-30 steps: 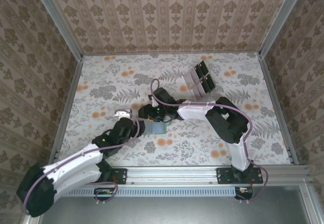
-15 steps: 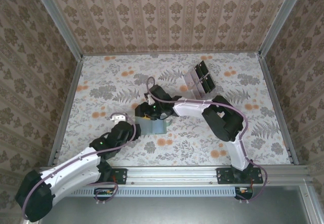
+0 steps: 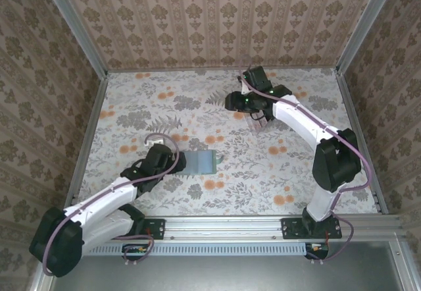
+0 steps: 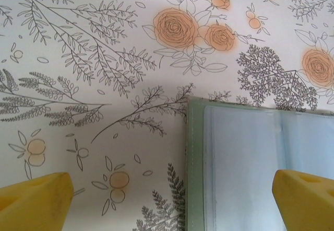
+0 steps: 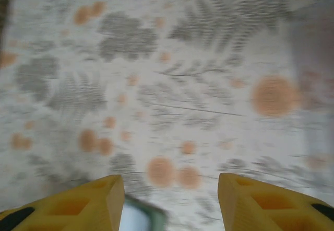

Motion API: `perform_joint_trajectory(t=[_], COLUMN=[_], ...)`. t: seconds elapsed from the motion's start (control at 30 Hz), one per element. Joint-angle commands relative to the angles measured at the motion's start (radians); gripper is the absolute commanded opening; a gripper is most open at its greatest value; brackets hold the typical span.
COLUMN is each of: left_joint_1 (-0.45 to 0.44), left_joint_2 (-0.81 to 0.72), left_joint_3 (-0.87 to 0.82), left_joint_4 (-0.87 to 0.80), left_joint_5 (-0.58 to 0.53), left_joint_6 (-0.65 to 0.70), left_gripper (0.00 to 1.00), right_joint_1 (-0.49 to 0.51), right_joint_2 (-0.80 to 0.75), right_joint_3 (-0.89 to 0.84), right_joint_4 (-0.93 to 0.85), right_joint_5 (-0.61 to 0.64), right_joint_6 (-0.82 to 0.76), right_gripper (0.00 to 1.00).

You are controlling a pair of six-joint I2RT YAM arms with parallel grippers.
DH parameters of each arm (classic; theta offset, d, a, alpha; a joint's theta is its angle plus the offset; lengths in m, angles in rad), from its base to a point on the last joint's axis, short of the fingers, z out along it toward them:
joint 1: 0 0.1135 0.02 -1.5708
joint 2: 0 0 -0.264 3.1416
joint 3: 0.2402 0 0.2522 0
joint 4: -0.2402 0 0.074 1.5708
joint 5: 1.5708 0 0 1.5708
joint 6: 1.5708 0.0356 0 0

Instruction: Put the credit cards into the card holder

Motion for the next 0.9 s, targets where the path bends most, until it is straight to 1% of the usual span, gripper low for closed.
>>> perform_joint_trajectory(t=[0.0,0.23,0.43,0.87], left_joint_1=[0.034,0.064,0.067,0.067], left_joint_2=[0.055,0.159,0.195,0.209], left_joint_3=[0.060,0.112,0.130,0.121], left_joint_4=[-0.005,0.012,0.023,0.033], left_joint_5=[0.060,0.107,0.117,0.127], left_joint_6=[0.057,0.080,0.081,0.067], left_gripper=[1.00,1.00,1.00,1.00], right_joint_1=[-0.010,-0.012,-0.012,-0.017], right_joint_2=[0.032,0.136,0.190,0.310], right_joint_3=[0.045,0.088,0.090,0.144], right_joint_4=[-0.191,-0.261,-0.259,-0.265], right_joint_5=[0.189,0.330,0.439,0.469], right_joint_6=[-0.142,-0.216,-0.251,-0.283], right_gripper=[0.50,0.38,0.35,0.33])
